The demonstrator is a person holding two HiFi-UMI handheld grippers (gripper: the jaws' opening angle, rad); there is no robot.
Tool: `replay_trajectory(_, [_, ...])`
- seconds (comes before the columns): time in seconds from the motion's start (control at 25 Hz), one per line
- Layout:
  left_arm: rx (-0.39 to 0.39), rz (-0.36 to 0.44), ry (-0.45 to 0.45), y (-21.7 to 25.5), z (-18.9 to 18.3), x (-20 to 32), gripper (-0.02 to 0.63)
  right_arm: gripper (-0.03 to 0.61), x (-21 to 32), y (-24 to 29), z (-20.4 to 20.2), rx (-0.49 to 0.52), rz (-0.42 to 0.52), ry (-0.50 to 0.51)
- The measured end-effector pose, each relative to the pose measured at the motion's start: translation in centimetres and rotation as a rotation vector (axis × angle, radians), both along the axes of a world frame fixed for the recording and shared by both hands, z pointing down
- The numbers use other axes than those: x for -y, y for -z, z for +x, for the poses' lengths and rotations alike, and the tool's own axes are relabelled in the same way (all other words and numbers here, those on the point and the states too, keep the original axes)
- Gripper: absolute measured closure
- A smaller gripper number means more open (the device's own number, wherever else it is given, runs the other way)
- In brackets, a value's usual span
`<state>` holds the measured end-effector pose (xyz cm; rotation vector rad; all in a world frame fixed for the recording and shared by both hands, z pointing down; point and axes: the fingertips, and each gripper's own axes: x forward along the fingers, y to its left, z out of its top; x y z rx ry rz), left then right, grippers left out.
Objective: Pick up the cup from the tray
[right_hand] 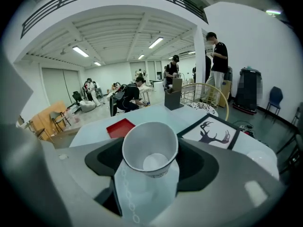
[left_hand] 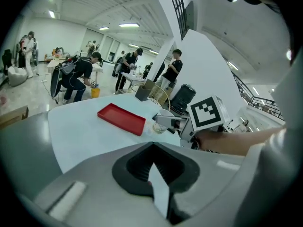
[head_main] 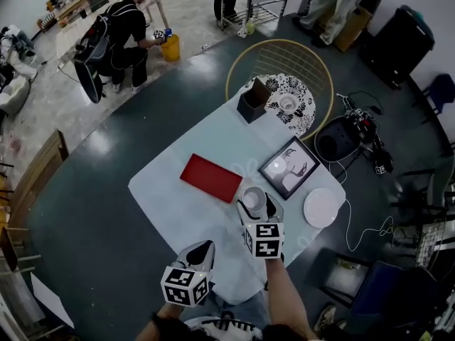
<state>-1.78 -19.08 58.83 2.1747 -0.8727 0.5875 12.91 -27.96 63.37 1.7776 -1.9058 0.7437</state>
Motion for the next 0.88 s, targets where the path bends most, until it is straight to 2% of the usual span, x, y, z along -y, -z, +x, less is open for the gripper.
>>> replay_trajectory(0.32, [0.004,0.002,-0.066,-0.4,2.4,-2.4,0.614,0.218,-4.7,-0.6,3.8,0.02,-0.013,-0.065])
replay_trajectory(0.64, [0.032,-0.015,-0.011,-1.7,1.8,-4.1,0.614,0.216,-8.5,-3.4,4.7,0.013,-0.057,-0.058])
replay_trajectory(0.76, [0.053,-0.03,-0.02,-2.3,1.6,-4.8,0.614,0.207,-8.6,-3.5,4.6,0.048,-0.045,-0.071])
replay_trajectory(0.88, [0.076,-0.034,-0.028,-2.6,1.6,-5.2,0.614,0.156,-8.1,-2.3,4.2,0.065,-0.02,-0.054])
